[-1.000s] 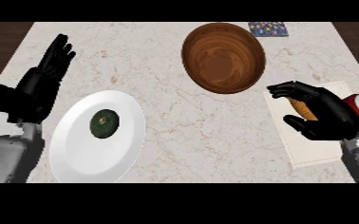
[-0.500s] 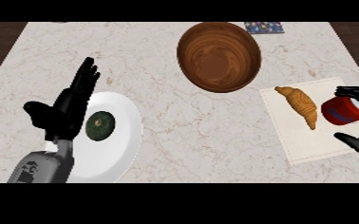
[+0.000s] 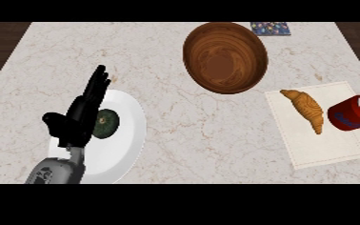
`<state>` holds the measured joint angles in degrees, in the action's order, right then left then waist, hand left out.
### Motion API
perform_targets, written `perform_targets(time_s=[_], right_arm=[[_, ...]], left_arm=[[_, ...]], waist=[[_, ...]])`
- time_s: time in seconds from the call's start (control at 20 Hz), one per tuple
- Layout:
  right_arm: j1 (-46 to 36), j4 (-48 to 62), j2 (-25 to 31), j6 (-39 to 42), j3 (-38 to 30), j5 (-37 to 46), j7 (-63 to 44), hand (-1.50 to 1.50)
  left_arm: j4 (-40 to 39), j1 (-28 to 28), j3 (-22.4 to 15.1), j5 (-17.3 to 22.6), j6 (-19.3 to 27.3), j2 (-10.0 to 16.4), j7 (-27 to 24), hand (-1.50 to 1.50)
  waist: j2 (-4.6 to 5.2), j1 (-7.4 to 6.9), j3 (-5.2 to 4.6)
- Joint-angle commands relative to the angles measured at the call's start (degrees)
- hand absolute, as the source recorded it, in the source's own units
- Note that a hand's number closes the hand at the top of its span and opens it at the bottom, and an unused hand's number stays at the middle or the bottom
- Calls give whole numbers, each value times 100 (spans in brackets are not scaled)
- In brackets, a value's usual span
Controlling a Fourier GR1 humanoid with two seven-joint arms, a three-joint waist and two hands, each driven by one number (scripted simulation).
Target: Pick the can from the placemat and place it in the bowl
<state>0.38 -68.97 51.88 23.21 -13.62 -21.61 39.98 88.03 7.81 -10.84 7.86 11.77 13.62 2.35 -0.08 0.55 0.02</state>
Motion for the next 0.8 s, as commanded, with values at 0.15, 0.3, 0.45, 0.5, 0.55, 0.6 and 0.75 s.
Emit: perform_targets(time_s=[0.15, 0.3, 0.45, 0.5, 0.55, 0.6, 0.75], right_arm=[[-273, -52, 519, 336, -68, 350, -855, -150], [-449, -322, 799, 596, 65, 115, -1838, -150], [-414, -387, 872, 551, 235, 483, -2151, -150], [-243, -137, 801, 650, 343, 772, -1817, -150], [-382, -353, 767, 616, 430, 750, -2169, -150], [-409, -329, 977, 821, 362, 727, -2291, -150], [-976, 161, 702, 781, 774, 1220, -2491, -150]], left_arm=[[-3, 100, -111, -304, 121, -236, 216, 0], [-139, 179, -62, -332, 151, -324, 36, 0], [193, -6, -161, -388, 135, -300, 246, 0], [-252, 202, -148, -370, 118, -470, 79, 0], [-164, 470, 126, -257, 3, -262, 244, 0], [-214, 259, 216, -79, -216, -173, 116, 0], [115, 33, 52, -260, -192, -180, 190, 0]], waist=[[8, -58, -4], [8, -70, -7], [2, -83, -6], [18, -48, -4], [14, -57, -5], [12, -63, -7], [21, -156, -2]])
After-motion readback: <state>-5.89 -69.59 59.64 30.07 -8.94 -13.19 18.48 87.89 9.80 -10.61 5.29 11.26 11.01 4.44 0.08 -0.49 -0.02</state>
